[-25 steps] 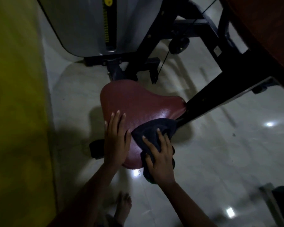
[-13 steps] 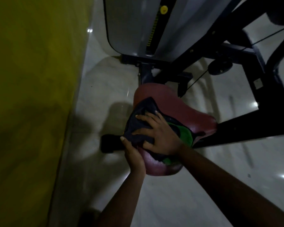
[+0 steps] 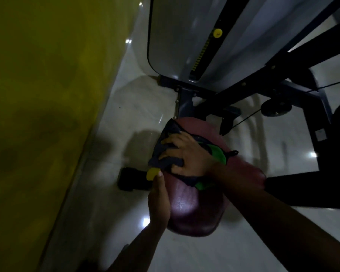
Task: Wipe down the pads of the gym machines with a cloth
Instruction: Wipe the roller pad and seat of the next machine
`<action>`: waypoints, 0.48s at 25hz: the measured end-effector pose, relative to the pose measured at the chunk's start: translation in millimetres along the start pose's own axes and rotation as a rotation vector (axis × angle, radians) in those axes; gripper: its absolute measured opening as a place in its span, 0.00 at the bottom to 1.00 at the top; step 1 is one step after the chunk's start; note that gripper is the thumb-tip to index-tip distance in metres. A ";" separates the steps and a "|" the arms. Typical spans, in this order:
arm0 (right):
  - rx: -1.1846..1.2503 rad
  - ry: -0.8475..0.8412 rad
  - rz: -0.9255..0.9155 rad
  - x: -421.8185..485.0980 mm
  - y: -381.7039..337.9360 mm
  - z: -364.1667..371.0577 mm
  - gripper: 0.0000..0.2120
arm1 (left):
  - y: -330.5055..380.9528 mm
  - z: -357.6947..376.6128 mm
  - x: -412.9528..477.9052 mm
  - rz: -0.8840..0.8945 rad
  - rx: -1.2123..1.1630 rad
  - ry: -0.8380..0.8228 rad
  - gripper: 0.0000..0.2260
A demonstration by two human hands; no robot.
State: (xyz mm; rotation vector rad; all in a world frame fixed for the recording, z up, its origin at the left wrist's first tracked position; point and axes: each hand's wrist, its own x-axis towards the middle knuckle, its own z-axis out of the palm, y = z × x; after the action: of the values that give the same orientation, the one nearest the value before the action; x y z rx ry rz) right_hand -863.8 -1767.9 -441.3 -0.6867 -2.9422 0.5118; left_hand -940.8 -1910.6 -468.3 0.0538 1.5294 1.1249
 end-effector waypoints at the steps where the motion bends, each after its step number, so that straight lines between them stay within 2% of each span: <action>1: -0.007 0.007 0.039 8.1 10.7 -2.8 0.16 | 6.0 0.6 2.3 0.004 0.039 -0.041 0.30; 4: -0.002 0.009 0.131 21.9 37.5 -7.1 0.18 | 33.3 11.2 22.8 0.086 0.190 -0.092 0.26; 6: 0.007 0.022 0.193 26.5 53.4 -8.9 0.20 | 53.3 29.5 43.7 0.142 0.348 -0.074 0.32; 8: 0.020 0.043 0.251 30.3 67.5 -10.9 0.21 | 66.3 49.1 55.8 0.178 0.515 -0.013 0.35; 10: 0.043 0.064 0.346 29.6 81.8 -15.5 0.24 | 68.4 61.9 57.1 0.218 0.700 0.107 0.33; 12: 0.077 0.100 0.474 16.8 92.4 -17.5 0.27 | 67.8 65.4 54.5 0.260 0.790 0.154 0.32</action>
State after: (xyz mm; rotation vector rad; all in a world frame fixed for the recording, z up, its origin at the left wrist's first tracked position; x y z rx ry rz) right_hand -837.7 -1677.2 -456.0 -1.3642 -2.6422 0.5972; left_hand -943.0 -1802.6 -454.8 0.7317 2.0686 0.6621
